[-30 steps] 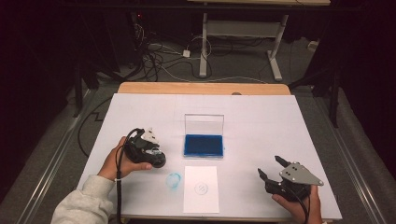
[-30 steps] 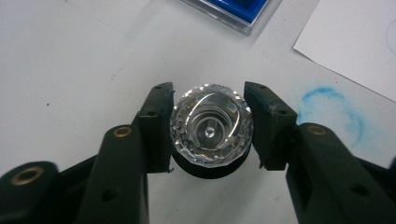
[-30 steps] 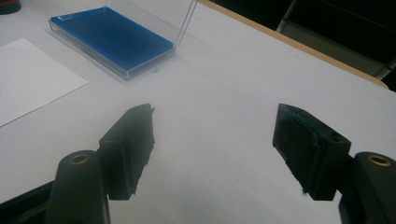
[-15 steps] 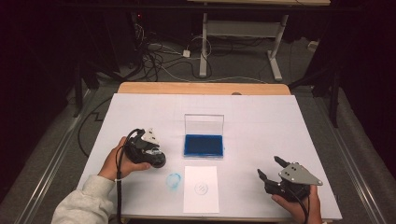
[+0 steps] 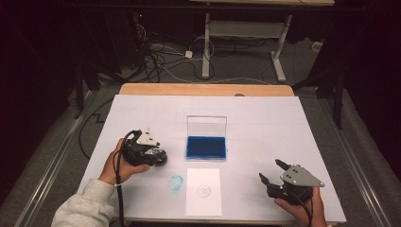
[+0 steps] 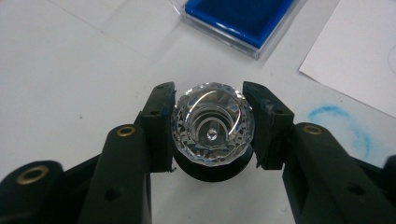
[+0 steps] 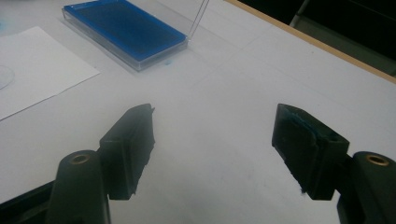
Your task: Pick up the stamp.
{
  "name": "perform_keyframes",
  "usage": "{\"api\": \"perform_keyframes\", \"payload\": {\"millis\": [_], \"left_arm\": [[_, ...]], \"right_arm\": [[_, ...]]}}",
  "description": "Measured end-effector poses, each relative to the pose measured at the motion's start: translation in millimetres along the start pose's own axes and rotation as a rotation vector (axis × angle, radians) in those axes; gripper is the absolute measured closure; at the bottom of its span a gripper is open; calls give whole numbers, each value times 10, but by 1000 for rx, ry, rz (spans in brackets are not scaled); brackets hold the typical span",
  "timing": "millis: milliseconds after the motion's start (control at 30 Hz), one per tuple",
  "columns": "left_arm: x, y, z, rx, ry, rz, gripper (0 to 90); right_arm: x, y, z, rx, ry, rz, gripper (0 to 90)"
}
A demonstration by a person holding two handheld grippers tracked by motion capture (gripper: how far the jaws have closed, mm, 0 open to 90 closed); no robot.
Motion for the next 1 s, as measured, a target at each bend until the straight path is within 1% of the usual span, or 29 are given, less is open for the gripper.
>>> {"api": "perform_keyframes", "payload": {"millis": [67,133,233,300,333,400,467,500,567,600,667,733,767,833,900,933,1000], "left_arm": [[-57,-11,-62,13,-29,0,553],[-118,-12,-127,-2,-51,4,553],[-200,-36,-211,-4,-86,13,553],[-235,-61,-238,-5,-94,25,553],[-253,-64,-250,-11,-104,24,552],[-281,-81,-264,1,-117,20,553],[-303,-74,-284,-7,-127,19,553],[-316,-76,-294,1,-133,17,553],[-355,-68,-316,3,-159,-1,553],[-371,-75,-322,11,-164,3,552],[-403,-88,-329,6,-172,11,553],[-431,-105,-333,11,-181,17,552],[-443,-108,-340,10,-185,19,552],[-471,-119,-345,17,-195,23,553],[-502,-136,-338,16,-206,29,553],[-512,-155,-325,23,-202,40,553],[-539,-186,-303,28,-201,49,553]], "right_arm": [[-8,-2,0,-1,-2,0,292],[-14,-4,-1,-1,-5,-1,290],[-42,-19,-13,5,-19,3,276],[-53,-21,-17,1,-27,2,270],[-65,-19,-21,-2,-32,5,269],[-85,-27,-20,3,-39,1,256],[-100,-34,-15,4,-39,5,240],[-104,-39,-10,7,-36,-2,228],[-116,-41,-5,4,-37,0,206],[-125,-36,-2,0,-41,6,196],[-141,-35,5,2,-44,3,179],[-156,-21,16,-5,-49,5,176],[-161,-20,30,-4,-49,-2,175],[-168,0,63,-14,-43,4,174],[-185,29,104,-14,-42,-11,175],[-185,29,104,-14,-42,-11,175],[-192,58,122,-24,-39,-18,180]]}}
Point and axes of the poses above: each handheld gripper's, and its own axes: z roughly forward along the jaws, x roughly out of its underside, y roughly to its left, the point moved 9 cm from there along z, roughly forward along the jaws, and after that the axes turned 6 degrees about z, right-handed, at the moved point
